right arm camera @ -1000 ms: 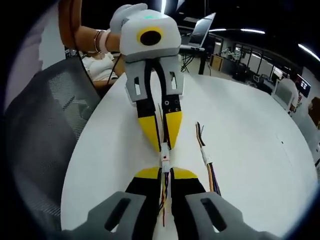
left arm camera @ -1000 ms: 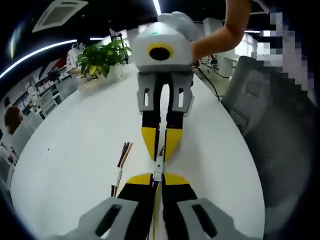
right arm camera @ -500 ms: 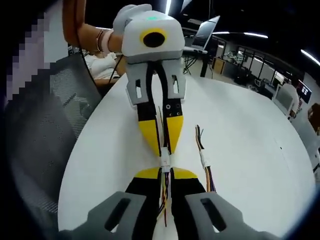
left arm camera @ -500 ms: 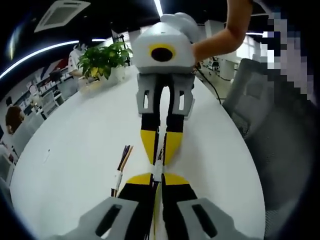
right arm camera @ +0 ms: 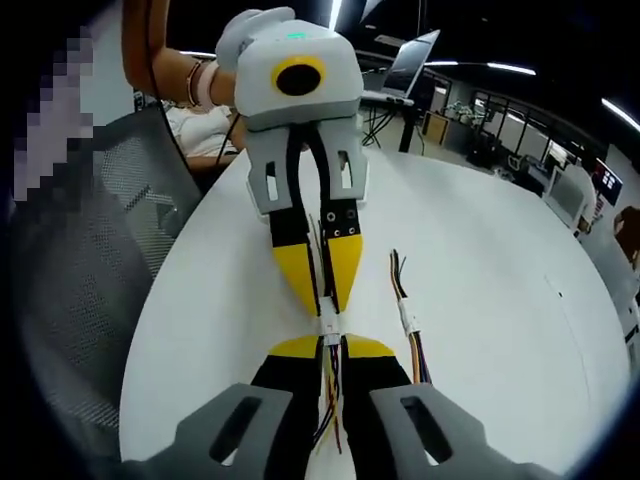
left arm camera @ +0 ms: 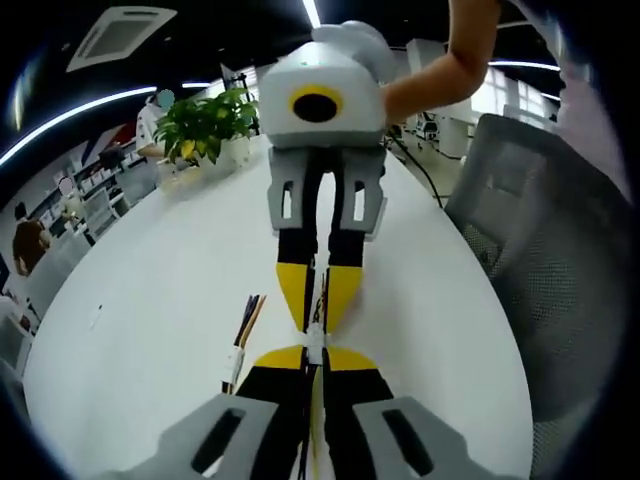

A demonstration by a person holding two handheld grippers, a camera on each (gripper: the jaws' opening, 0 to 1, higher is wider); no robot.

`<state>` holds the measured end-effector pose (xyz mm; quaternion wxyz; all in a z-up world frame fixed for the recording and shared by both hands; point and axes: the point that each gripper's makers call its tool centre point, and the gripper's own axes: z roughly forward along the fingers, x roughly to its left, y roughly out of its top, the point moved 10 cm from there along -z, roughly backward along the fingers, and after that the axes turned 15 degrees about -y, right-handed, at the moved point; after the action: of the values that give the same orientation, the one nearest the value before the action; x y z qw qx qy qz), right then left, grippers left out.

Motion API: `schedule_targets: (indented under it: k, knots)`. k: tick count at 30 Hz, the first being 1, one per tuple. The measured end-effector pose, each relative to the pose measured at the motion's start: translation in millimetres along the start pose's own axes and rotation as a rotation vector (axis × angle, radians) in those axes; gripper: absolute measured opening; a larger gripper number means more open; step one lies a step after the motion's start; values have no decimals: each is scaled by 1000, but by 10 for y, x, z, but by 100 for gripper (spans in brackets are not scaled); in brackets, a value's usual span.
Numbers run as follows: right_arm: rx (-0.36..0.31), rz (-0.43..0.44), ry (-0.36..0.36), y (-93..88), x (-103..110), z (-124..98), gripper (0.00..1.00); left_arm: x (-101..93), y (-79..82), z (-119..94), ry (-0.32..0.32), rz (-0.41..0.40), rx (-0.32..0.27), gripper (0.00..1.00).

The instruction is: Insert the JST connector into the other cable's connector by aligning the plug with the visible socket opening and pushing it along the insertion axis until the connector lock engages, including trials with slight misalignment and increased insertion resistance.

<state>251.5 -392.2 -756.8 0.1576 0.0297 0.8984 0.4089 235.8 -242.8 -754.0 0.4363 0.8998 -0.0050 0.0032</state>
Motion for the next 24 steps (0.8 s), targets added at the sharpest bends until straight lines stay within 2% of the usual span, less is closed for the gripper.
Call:
schedule_targets:
  k: [13, 15, 24]
  knots:
    - [-10, 10, -24, 13, -55, 54, 3, 86, -32, -36, 12, -18, -3, 0]
    - [2, 45, -23, 9, -71, 93, 3, 120, -58, -37, 12, -28, -5, 0]
    - [39, 69, -21, -12, -79, 201, 3, 185, -155, -3, -10, -46, -2, 0]
